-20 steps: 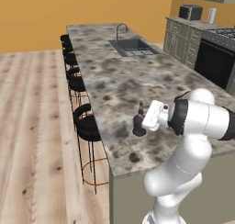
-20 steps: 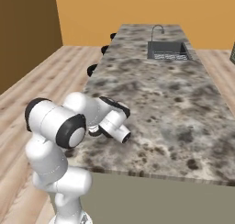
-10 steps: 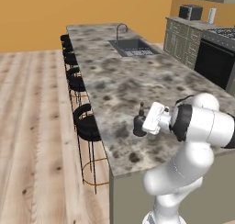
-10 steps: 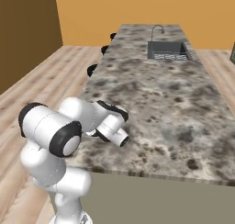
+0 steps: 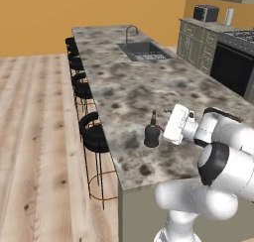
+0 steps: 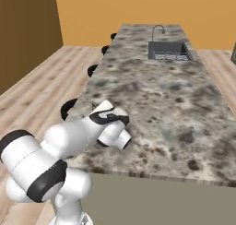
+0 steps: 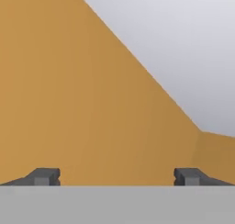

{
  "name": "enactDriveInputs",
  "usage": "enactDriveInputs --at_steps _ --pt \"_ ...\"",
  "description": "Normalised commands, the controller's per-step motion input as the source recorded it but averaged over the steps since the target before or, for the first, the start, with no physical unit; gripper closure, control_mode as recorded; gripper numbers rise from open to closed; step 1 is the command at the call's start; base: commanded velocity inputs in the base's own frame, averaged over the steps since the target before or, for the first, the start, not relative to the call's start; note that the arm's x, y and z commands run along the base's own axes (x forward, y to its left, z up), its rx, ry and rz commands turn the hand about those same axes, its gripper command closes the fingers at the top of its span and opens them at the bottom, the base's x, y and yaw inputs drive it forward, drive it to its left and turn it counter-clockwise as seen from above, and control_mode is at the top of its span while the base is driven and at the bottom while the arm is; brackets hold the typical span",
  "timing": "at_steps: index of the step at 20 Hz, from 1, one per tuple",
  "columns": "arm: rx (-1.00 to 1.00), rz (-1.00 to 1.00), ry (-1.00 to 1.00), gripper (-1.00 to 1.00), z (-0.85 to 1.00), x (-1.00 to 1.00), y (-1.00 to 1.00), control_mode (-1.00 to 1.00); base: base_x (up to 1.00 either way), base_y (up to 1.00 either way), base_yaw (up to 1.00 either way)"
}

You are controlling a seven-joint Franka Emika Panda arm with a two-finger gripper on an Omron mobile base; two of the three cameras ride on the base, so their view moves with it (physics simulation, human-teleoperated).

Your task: Move the drinks to the dining counter.

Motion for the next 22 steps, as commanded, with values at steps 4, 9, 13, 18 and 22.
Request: enactDriveInputs --at_steps 4,9,13,18,22 --pt "-0.03 0.0 -0.54 -1.0 0.42 -0.99 0.0 -1.0 0.0 0.0 0.0" --pt "-0.01 0.0 -0.55 -1.0 0.22 -0.99 0.0 -1.0 0.0 0.0 0.0" --pt "0.0 0.0 -0.31 -1.0 0.11 -0.59 0.0 1.0 -0.17 0.0 0.0" --pt "0.0 0.0 0.0 -1.0 0.0 0.0 0.0 1.0 -0.73 0.0 0.0" --pt "0.0 0.0 0.0 -1.0 0.0 0.0 0.0 1.0 -0.94 -0.1 -0.02"
